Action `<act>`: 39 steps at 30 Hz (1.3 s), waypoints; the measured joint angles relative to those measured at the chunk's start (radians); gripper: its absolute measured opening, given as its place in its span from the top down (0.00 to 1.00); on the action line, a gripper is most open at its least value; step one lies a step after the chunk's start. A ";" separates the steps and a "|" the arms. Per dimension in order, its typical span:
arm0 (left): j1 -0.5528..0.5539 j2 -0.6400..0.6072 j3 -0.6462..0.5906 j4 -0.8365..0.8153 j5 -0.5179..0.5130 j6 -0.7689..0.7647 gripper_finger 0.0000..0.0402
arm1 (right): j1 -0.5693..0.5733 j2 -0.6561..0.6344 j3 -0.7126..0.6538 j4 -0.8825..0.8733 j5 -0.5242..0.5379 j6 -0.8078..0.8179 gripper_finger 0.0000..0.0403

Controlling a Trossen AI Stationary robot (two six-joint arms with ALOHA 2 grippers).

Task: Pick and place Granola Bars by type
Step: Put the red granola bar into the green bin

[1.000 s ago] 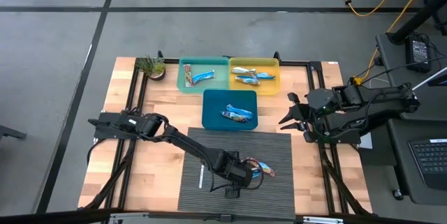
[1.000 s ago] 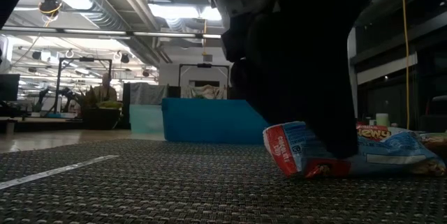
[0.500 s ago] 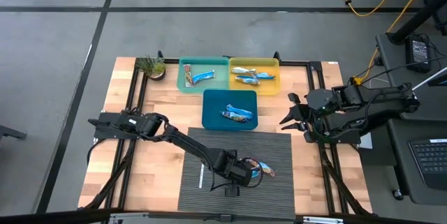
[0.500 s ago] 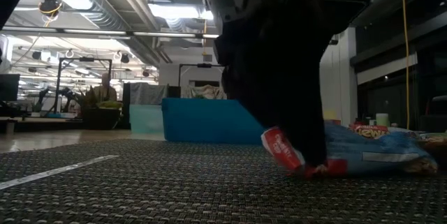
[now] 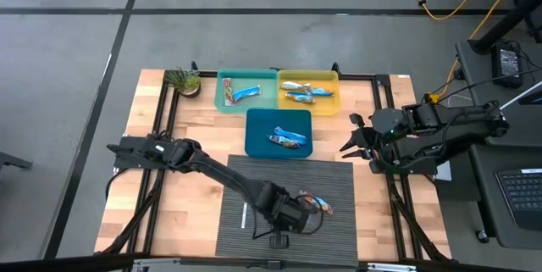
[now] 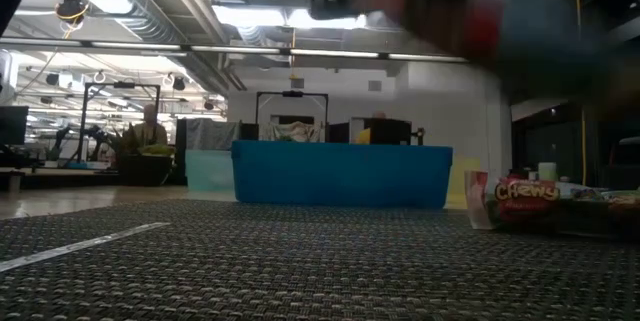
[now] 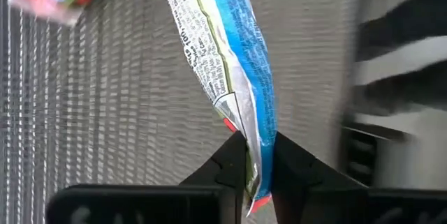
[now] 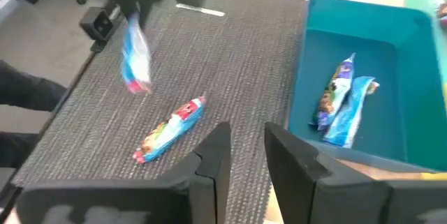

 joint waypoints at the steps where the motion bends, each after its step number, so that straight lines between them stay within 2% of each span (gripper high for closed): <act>1: -0.008 -0.001 0.041 -0.029 0.000 0.000 0.90 | 0.000 0.000 0.000 -0.002 -0.010 0.000 0.77; 6: -0.040 -0.010 0.202 -0.130 -0.064 -0.001 0.91 | 0.000 0.000 0.000 -0.007 -0.019 0.000 0.77; 12: -0.040 -0.068 0.172 -0.135 -0.168 -0.091 0.91 | 0.000 0.000 0.000 -0.007 -0.019 -0.002 0.77; 17: -0.031 -0.092 0.170 -0.141 -0.228 -0.086 0.91 | 0.000 0.000 0.000 -0.005 -0.019 -0.003 0.77; 20: -0.015 -0.129 0.170 -0.204 -0.270 -0.041 0.92 | 0.000 0.000 0.000 -0.005 -0.018 0.001 0.77; 25: 0.041 -0.217 0.170 -0.368 -0.331 0.073 0.92 | 0.000 0.000 0.000 -0.005 -0.018 0.050 0.77; 30: 0.126 -0.344 0.170 -0.560 -0.467 0.125 0.91 | 0.000 0.000 0.000 -0.005 -0.018 0.055 0.77; 33: 0.182 -0.432 0.168 -0.564 -0.544 0.167 0.91 | 0.000 0.000 0.000 0.001 -0.011 0.082 0.77; 39: 0.300 -0.548 0.157 -0.530 -0.567 0.282 0.92 | 0.000 0.000 0.000 0.007 -0.009 0.108 0.77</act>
